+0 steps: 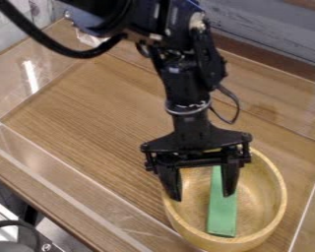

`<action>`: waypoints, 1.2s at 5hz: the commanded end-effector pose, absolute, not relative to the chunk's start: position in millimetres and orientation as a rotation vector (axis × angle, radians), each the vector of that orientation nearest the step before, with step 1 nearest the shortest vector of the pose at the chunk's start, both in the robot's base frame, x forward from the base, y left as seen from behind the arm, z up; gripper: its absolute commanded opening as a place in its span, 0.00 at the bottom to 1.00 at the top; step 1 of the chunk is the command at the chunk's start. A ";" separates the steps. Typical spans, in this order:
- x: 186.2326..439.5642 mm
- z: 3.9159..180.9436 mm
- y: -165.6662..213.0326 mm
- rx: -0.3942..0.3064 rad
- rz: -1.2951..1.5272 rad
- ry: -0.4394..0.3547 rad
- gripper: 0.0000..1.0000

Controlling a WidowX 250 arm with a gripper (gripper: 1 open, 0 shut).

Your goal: Put the green block in the brown bowl

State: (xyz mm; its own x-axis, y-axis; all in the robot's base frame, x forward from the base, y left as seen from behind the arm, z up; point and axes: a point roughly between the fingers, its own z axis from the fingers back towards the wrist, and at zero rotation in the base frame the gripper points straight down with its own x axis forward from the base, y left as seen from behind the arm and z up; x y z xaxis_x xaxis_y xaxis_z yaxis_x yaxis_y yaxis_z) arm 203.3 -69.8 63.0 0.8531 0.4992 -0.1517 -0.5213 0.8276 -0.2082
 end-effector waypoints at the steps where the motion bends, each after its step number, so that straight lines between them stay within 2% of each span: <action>1: 210.0 70.0 -64.7 -0.267 0.560 0.061 1.00; 6: 210.5 61.2 -52.7 -0.271 0.607 0.062 1.00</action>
State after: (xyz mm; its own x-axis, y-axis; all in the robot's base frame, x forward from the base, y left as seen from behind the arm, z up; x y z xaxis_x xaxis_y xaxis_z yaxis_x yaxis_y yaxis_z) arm 206.6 -54.6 56.8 0.8241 0.5454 -0.1528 -0.5664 0.7948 -0.2178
